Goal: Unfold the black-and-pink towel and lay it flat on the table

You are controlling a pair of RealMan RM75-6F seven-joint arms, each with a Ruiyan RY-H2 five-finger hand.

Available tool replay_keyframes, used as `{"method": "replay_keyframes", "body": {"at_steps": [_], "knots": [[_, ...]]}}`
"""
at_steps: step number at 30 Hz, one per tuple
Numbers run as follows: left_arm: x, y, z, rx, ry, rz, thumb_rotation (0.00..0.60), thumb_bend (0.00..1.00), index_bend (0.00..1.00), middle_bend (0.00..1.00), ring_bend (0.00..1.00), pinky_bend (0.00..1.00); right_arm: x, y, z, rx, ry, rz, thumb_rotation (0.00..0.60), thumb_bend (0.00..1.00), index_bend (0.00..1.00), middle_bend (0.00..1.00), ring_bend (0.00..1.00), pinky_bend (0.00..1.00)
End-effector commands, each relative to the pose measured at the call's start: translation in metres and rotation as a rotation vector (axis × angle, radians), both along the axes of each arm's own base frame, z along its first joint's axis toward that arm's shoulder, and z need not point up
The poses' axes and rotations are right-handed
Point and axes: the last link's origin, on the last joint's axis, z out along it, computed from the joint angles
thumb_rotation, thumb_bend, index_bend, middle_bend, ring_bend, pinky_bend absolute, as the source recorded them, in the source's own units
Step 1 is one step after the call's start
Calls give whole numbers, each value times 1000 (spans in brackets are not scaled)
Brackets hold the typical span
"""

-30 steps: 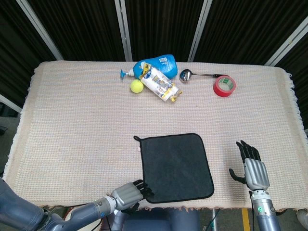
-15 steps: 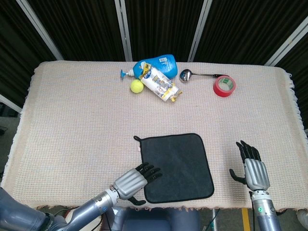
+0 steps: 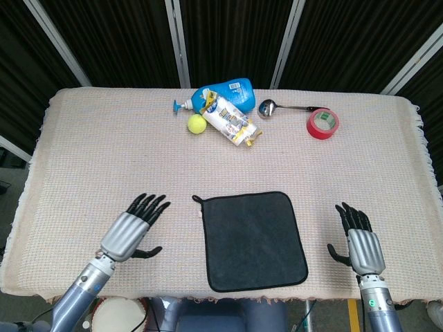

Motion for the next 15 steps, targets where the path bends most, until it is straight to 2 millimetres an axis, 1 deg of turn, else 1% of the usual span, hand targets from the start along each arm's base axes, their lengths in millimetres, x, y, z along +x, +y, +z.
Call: {"method": "replay_keyframes", "body": {"at_steps": [1, 4, 8, 15], "knots": [[-42, -20, 24, 101, 7, 82, 600, 168, 0, 0, 0, 0, 1, 3, -1, -3, 12, 11, 600, 350, 0, 0, 0, 0], [-63, -35, 35, 147, 4, 129, 600, 167, 0, 0, 0, 0, -1, 5, 2, -17, 13, 13, 600, 351, 0, 0, 0, 0], [-88, -48, 49, 202, -5, 165, 600, 167, 0, 0, 0, 0, -5, 9, 8, -51, 9, 16, 600, 350, 0, 0, 0, 0], [-116, -62, 69, 246, -10, 236, 600, 167, 0, 0, 0, 0, -8, 14, 24, -129, -12, 46, 600, 351, 0, 0, 0, 0]]}}
